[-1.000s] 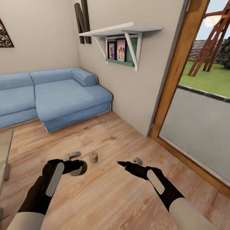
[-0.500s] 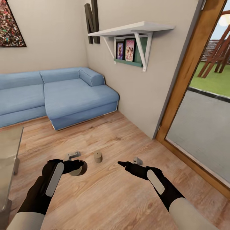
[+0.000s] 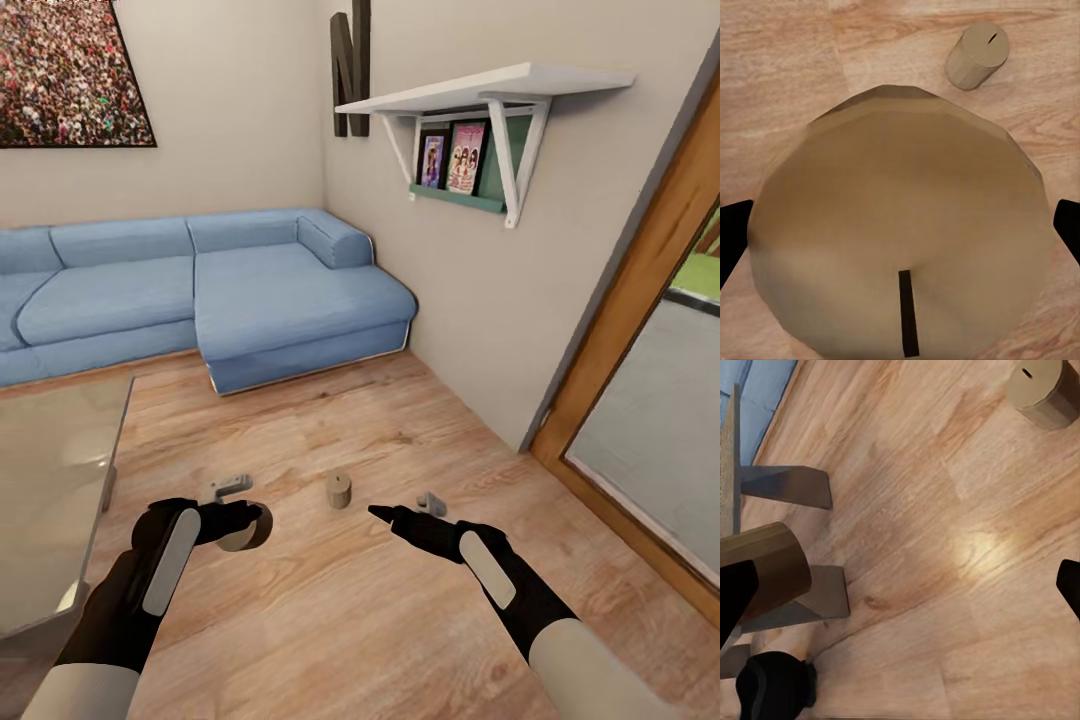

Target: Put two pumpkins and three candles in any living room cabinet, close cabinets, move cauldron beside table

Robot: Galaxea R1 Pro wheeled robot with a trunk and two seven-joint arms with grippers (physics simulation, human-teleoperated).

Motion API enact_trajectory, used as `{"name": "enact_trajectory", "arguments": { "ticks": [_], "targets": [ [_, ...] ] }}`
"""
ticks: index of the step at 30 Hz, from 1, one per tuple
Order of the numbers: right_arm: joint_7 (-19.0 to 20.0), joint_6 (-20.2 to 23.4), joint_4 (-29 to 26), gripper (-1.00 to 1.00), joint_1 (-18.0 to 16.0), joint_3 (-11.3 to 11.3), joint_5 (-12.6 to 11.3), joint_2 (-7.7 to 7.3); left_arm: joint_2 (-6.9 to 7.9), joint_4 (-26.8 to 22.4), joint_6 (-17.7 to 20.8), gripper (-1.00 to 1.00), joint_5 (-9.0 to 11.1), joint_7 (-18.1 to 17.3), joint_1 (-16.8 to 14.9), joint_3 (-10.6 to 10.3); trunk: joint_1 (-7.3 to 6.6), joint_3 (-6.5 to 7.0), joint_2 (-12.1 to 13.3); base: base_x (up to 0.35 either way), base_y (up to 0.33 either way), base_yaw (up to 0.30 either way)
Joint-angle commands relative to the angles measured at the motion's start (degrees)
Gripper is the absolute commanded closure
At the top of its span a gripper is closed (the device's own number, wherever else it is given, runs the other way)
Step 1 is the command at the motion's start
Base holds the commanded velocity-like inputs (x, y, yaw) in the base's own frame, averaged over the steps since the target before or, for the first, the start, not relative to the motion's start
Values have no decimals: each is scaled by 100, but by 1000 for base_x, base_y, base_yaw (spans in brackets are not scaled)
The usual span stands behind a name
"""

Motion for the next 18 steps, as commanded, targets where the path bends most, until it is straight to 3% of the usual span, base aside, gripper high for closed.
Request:
{"name": "enact_trajectory", "arguments": {
  "ticks": [1, 7, 18],
  "targets": [
    [6, 15, -3, -100, -2, 9, -10, -4, 2, -5, 19, 100, 63, 51, -4, -3, 1, -5, -2, 165, -180, 287],
    [6, 15, -3, -100, -2, 11, -10, -4, 1, -5, 19, 100, 55, 51, -4, -6, 1, -5, -2, 201, -180, 287],
    [6, 15, -3, -100, 0, 11, -10, -4, -3, -5, 19, 100, 61, 51, -4, -7, 1, -5, -2, 43, -28, 288]
  ]
}}
